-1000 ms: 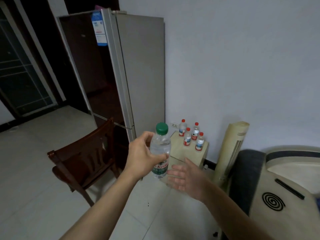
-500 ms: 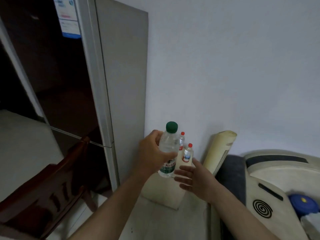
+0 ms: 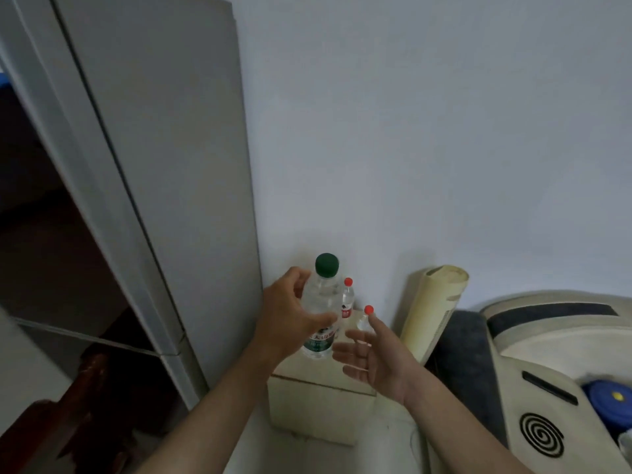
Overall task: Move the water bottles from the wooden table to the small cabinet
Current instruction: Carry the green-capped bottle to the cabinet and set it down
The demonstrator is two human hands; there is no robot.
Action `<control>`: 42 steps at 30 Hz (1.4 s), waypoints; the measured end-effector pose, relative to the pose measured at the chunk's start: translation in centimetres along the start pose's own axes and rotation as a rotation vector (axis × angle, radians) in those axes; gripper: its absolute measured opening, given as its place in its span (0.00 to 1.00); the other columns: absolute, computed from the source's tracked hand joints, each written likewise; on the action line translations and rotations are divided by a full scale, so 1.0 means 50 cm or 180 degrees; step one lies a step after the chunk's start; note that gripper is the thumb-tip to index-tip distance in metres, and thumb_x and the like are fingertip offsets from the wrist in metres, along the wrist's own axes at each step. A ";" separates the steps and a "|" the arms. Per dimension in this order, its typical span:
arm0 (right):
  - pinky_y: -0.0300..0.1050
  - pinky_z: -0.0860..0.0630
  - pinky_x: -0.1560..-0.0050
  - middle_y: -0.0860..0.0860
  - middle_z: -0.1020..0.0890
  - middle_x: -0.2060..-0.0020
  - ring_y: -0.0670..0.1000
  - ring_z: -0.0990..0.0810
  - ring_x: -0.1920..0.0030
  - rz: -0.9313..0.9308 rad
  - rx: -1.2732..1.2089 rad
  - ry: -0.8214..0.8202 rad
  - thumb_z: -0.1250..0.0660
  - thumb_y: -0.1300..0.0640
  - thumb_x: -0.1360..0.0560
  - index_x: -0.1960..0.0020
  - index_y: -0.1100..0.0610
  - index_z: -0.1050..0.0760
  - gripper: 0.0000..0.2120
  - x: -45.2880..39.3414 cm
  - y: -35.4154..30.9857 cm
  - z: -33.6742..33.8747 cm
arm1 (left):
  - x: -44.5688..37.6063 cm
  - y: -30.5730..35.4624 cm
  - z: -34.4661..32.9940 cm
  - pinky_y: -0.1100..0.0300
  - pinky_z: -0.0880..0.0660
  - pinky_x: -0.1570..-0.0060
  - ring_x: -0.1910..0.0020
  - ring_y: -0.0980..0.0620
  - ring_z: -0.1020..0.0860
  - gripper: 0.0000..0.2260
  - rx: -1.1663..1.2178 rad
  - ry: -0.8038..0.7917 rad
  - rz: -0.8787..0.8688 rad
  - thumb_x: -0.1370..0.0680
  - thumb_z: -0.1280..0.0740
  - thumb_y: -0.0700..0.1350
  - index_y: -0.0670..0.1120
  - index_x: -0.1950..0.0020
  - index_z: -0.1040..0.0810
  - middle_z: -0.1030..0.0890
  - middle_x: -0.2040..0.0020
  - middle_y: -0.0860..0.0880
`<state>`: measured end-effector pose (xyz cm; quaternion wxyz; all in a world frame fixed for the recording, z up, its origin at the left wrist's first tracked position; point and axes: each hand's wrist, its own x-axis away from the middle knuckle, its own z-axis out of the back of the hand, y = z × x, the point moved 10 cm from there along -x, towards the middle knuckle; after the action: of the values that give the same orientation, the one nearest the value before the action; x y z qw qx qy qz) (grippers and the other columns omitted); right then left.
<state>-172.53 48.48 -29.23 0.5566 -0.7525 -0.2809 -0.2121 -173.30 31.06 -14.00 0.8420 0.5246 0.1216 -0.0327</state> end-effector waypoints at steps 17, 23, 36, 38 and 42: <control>0.52 0.24 0.50 0.62 0.17 0.45 0.61 0.19 0.42 0.0063 -0.0203 0.0230 0.46 0.37 0.21 0.36 0.61 0.27 0.30 -0.301 -0.233 0.017 | -0.409 -0.092 -0.095 0.66 0.20 0.56 0.53 0.60 0.18 0.25 0.0005 -0.0313 -0.0116 0.38 0.18 0.45 0.51 0.46 0.24 0.18 0.51 0.57; 0.52 0.26 0.51 0.61 0.16 0.51 0.59 0.20 0.49 0.0172 -0.0435 0.0594 0.48 0.37 0.20 0.40 0.60 0.25 0.28 -0.360 -0.295 0.026 | -0.527 -0.121 -0.124 0.69 0.22 0.56 0.54 0.62 0.19 0.25 0.0173 -0.0582 -0.0293 0.36 0.18 0.45 0.52 0.44 0.24 0.18 0.50 0.58; 0.57 0.26 0.38 0.59 0.16 0.47 0.60 0.20 0.42 -0.0001 -0.0452 0.0631 0.49 0.37 0.20 0.37 0.61 0.25 0.31 -0.488 -0.365 0.021 | -0.679 -0.175 -0.175 0.69 0.23 0.56 0.54 0.61 0.19 0.24 0.0107 -0.0712 -0.0226 0.36 0.18 0.44 0.52 0.44 0.24 0.19 0.50 0.59; 0.59 0.29 0.33 0.59 0.16 0.46 0.59 0.20 0.41 -0.0051 -0.0363 0.0536 0.50 0.36 0.20 0.35 0.61 0.26 0.31 -0.508 -0.367 0.016 | -0.690 -0.180 -0.178 0.72 0.23 0.58 0.55 0.63 0.19 0.24 0.0049 -0.0711 -0.0209 0.36 0.18 0.43 0.52 0.45 0.24 0.19 0.51 0.58; 0.59 0.28 0.34 0.59 0.17 0.44 0.59 0.20 0.41 -0.0088 -0.0277 0.0370 0.50 0.35 0.20 0.34 0.60 0.27 0.32 -0.545 -0.373 0.009 | -0.706 -0.198 -0.175 0.73 0.23 0.59 0.55 0.66 0.20 0.24 -0.0018 -0.0627 -0.0150 0.38 0.18 0.43 0.53 0.47 0.24 0.19 0.53 0.59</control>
<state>-205.34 47.98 -33.18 0.5358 -0.7585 -0.2490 -0.2751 -210.77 31.87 -17.92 0.8504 0.5134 0.0507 -0.1036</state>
